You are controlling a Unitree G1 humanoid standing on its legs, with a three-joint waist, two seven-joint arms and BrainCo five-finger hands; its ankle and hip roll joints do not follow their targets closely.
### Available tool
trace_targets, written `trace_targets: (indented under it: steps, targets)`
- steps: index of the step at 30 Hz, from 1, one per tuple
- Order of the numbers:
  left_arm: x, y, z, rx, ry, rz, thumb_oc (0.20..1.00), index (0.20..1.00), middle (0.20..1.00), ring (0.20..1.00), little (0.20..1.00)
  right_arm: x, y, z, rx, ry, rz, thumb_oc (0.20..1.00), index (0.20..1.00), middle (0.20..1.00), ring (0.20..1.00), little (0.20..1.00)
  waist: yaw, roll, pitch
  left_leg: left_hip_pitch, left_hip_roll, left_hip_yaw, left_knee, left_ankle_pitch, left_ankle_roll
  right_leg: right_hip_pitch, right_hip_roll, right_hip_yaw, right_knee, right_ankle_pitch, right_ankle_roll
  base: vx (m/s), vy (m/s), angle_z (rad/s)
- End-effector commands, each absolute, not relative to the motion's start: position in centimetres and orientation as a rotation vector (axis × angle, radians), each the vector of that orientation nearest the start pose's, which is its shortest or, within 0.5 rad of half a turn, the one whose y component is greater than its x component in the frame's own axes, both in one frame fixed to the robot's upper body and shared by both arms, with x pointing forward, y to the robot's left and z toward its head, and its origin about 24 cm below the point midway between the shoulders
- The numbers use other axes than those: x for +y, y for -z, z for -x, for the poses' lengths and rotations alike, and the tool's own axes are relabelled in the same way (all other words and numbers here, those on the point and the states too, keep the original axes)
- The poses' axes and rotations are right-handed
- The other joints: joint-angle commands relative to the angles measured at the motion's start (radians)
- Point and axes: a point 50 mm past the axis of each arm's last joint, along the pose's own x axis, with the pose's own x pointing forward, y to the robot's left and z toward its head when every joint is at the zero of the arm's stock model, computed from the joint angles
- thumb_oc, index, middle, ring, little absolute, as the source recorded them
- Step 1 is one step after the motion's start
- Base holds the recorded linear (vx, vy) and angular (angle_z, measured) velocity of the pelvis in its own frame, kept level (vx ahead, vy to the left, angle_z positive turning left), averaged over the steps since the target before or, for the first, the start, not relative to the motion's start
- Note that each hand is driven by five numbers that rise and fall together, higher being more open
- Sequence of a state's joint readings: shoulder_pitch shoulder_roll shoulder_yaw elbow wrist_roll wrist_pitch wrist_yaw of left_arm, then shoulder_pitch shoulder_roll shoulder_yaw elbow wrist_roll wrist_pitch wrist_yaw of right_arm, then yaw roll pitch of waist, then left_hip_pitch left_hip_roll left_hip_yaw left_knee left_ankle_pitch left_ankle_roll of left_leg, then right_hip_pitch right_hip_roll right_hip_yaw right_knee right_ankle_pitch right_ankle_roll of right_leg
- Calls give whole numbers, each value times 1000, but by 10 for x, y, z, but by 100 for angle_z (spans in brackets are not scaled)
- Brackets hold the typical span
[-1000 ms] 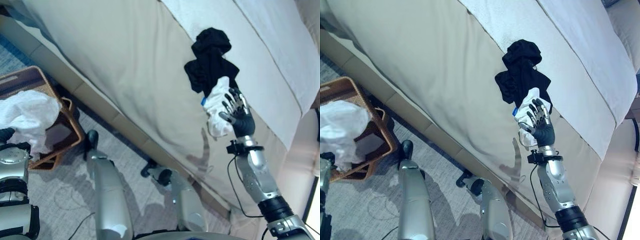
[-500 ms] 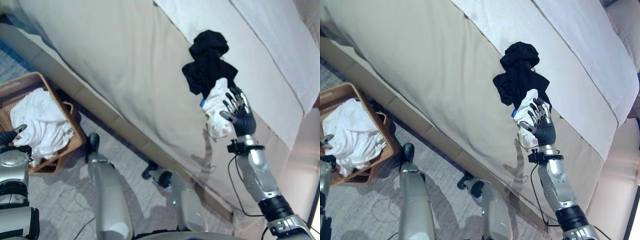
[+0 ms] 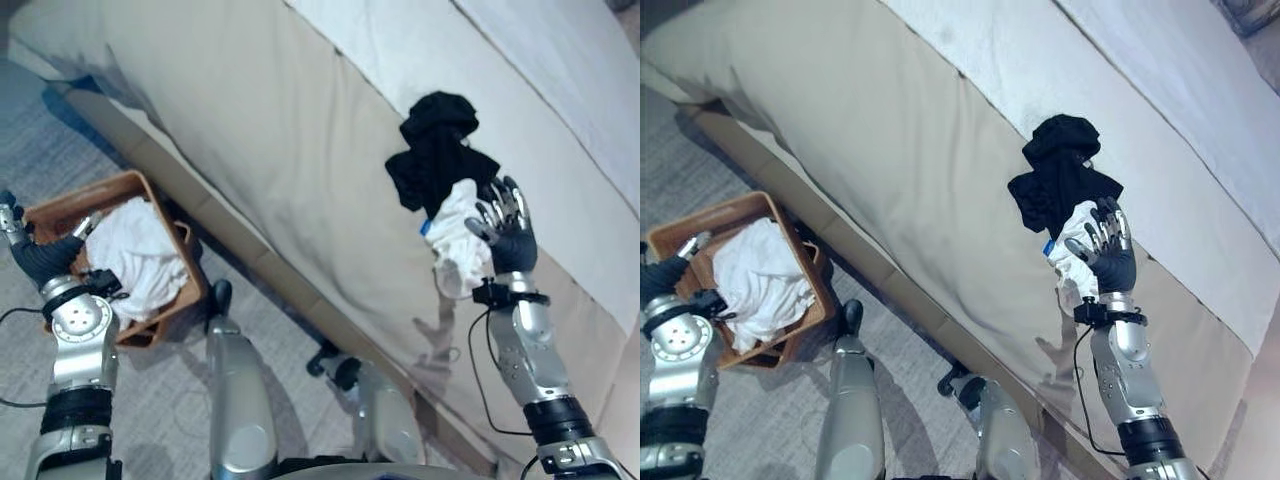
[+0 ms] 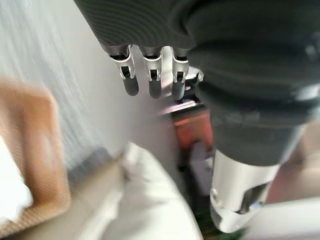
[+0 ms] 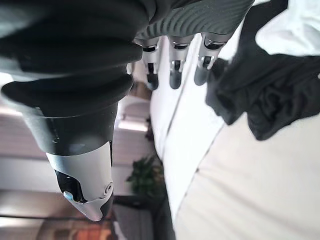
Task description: Pick up clothes into the bucket
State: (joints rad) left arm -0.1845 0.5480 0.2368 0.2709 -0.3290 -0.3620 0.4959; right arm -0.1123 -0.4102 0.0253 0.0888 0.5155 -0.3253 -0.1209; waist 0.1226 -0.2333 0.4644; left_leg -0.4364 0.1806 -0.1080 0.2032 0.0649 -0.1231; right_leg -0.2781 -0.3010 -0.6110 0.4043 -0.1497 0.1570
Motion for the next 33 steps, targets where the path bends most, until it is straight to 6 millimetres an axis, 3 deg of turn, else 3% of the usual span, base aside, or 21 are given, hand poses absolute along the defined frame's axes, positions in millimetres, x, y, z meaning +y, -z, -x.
trace_targets:
  steps: [1,6,10,16,20,22,28,30,32,33]
  targets:
    - [300,-141,-269,-550,-558,-13,1000,1000,1000,1000,1000,-248,-105,-273,-342,195,52,1000,1000,1000,1000,1000,-23,34,-88,70,-23,46,25,-74,30,119,-65,22,-150,217,83,43,47,-5]
    - [273,-141,-279,-539,-408,-23,1000,1000,1000,1000,1000,-243,-101,-282,-296,165,168,1000,1000,1000,1000,1000,-44,60,-125,141,-30,81,-31,-61,30,162,-66,39,-202,230,86,37,35,-5]
    - [245,-126,-283,-483,-258,40,1000,1000,1000,1000,1000,-231,-94,-290,-251,119,227,1000,1000,1000,1000,1000,-86,82,-177,214,-34,131,-68,-61,32,201,-57,80,-264,247,88,53,24,-29]
    - [220,-103,-284,-376,-116,63,1000,1000,1000,1000,1000,-221,-91,-300,-231,108,253,1000,1000,1000,1000,1000,-132,111,-227,289,-30,180,-69,-84,34,228,-47,151,-291,242,85,87,-28,-34]
    - [212,-90,-281,-315,-63,50,1000,1000,1000,1000,1000,-226,-87,-301,-200,131,332,1000,1000,1000,1000,1000,-151,124,-242,312,-25,193,-70,-84,36,230,-42,183,-287,231,80,51,-54,-32]
    - [204,-77,-279,-255,-38,73,1000,1000,1000,1000,1000,-233,-84,-301,-174,172,415,1000,1000,1000,1000,1000,-169,141,-249,334,-7,202,-80,-77,25,233,-24,206,-284,212,68,35,-138,-20]
    - [197,-55,-275,-161,-34,107,1000,1000,1000,1000,1000,-238,-76,-306,-126,228,438,1000,1000,1000,1000,1000,-187,171,-259,368,53,222,-76,-49,-4,245,43,251,-287,162,29,13,-147,-19]
    - [198,-51,-272,-149,-50,124,1000,1000,1000,1000,1000,-232,-77,-313,-122,223,441,1000,1000,1000,1000,1000,-174,177,-241,362,74,199,26,-42,-13,251,76,292,-282,144,7,3,-131,-28]
    - [197,-50,-271,-147,-58,143,1000,1000,1000,1000,1000,-227,-78,-319,-125,212,435,1000,1000,1000,1000,1000,-164,178,-228,346,62,161,81,-28,-16,247,84,313,-281,148,-2,-33,-45,-53]
    - [194,-45,-269,-128,-70,191,1000,1000,1000,1000,1000,-218,-80,-327,-118,188,446,1000,1000,1000,1000,1000,-144,182,-209,330,42,103,92,-13,-28,249,85,336,-289,147,2,-24,11,-96]
